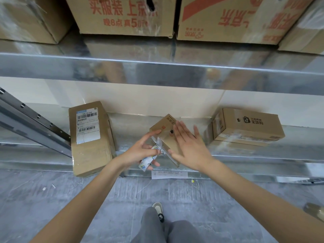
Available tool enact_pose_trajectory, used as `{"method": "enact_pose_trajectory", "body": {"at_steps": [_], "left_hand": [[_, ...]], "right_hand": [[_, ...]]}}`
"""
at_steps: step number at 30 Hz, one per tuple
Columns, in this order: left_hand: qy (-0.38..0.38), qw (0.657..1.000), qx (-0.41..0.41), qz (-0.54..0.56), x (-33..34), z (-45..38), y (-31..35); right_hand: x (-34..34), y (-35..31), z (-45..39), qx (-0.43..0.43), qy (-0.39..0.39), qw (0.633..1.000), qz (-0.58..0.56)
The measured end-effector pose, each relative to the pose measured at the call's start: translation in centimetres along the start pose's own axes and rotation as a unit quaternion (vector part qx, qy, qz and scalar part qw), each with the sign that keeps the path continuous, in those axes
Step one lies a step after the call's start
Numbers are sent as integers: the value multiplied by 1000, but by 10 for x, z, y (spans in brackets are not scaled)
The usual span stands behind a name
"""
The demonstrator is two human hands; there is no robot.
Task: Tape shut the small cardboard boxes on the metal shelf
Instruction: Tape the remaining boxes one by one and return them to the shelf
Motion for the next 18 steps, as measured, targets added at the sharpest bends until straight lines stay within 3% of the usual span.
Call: {"method": "enact_pose_trajectory", "body": {"at_steps": [6, 12, 15, 18], "left_hand": [[-9, 1000, -1, -10, -2, 0, 3], [-12, 1000, 0, -4, -1, 3, 5], [-6, 1000, 3, -10, -1, 6, 6], [-2, 1000, 3, -24, 1, 7, 7]], "right_hand": [[3, -39, 7, -59, 71, 996, 3], [-4, -46, 12, -42, 140, 989, 28], [0, -39, 10, -31, 115, 991, 65], [7, -6, 3, 90, -12, 995, -32]]}}
Point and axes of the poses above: each hand's wrist, its own z-axis away from the middle knuckle, its own x-axis out of the palm, y = z × x, the point moved 5 cm from there along -z, towards the middle knuckle, and after that the axes turned 14 degrees about z, right-handed, at the moved point
